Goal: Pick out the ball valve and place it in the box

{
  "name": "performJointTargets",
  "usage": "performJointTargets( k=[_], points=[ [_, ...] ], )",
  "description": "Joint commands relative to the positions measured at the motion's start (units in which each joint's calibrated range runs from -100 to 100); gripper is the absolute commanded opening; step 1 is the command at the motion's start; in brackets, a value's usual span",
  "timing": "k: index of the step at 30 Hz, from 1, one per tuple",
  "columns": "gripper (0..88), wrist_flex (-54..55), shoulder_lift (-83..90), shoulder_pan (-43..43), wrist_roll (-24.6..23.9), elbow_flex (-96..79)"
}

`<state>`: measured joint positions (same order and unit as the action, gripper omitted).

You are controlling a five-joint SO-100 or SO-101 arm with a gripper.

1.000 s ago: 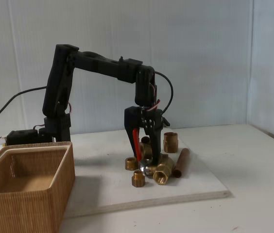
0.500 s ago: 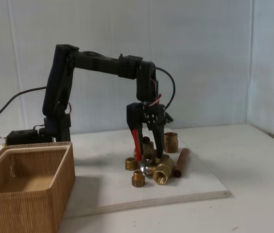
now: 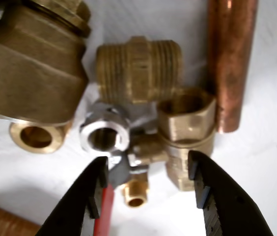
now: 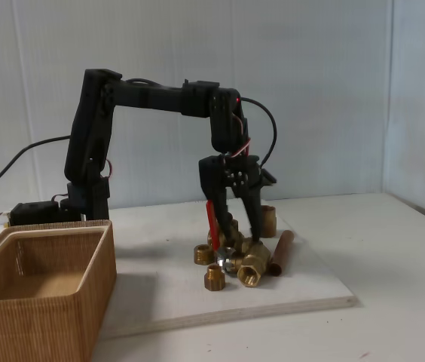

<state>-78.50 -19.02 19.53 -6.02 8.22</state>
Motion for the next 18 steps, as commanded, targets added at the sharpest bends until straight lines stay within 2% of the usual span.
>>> performJointTargets(
  k=[1,10,14,18],
  points=[
    [17.6,2.96,0.49,2.25,-0.09,3.7],
    [17.6,3.47,0.41,2.25,0.17,3.52],
    [17.6,3.73,-0.1,1.95,3.38,3.43],
    [17.6,3.9,-3.92,1.88,4.05,4.42]
  ],
)
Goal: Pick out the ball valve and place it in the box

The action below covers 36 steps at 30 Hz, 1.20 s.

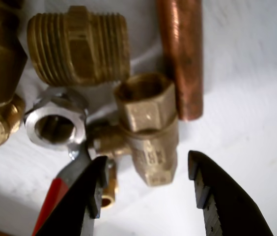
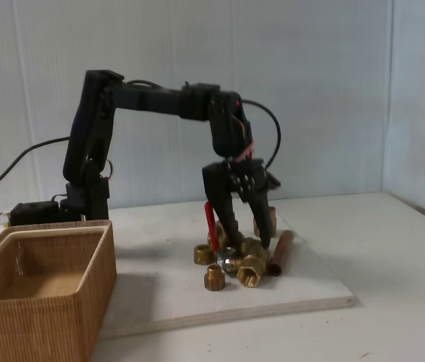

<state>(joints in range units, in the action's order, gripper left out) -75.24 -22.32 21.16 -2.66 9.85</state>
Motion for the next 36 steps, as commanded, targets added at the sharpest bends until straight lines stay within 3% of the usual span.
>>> performJointTargets(
  k=[1,30,32,36],
  points=[
    [17.6,0.55,-1.63,0.1,0.69,3.51],
    [18.6,-4.44,-4.85,-1.45,0.59,6.12],
    [22.0,-4.44,-4.51,-1.38,0.64,6.12],
    [38.2,-4.44,-4.68,-1.3,0.75,5.49]
  ],
)
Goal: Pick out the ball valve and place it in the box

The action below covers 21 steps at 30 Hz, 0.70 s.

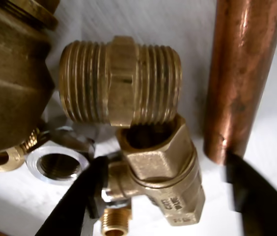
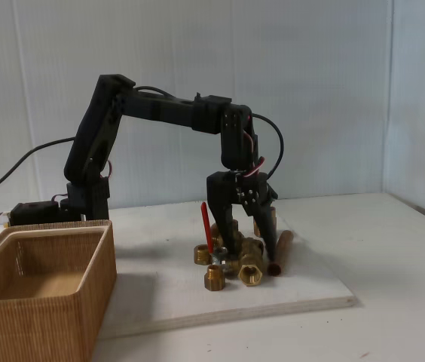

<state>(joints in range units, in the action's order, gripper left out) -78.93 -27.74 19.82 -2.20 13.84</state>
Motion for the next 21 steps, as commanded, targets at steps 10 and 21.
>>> performJointTargets(
  k=[10,21],
  points=[
    [49.3,-0.83,0.57,1.06,0.07,2.04],
    [49.3,3.3,0.4,6.45,0.07,1.41]
  ],
)
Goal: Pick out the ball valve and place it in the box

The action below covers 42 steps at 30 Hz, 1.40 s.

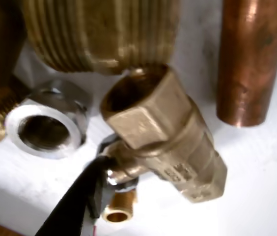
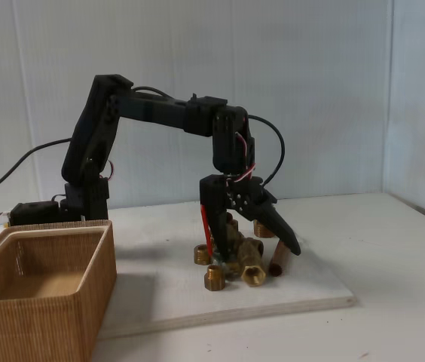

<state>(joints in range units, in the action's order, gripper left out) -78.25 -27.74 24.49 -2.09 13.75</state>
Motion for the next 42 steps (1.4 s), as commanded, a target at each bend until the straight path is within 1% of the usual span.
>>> performJointTargets(
  k=[1,9,18,21,28,33,37,42],
  points=[
    [49.3,3.04,0.4,2.15,-0.03,1.5],
    [49.3,2.87,0.32,2.3,-0.03,0.87],
    [49.0,3.47,0.32,0.16,-0.08,-2.83],
    [44.4,3.56,0.32,-0.43,-0.08,-3.65],
    [27.8,3.56,0.32,-0.73,-0.08,-3.65],
    [18.1,3.56,0.32,-0.87,-0.03,-3.65],
    [13.2,3.47,0.32,-0.87,-0.03,-3.65],
    [11.5,3.39,0.4,-0.87,0.02,-3.65]
  ],
)
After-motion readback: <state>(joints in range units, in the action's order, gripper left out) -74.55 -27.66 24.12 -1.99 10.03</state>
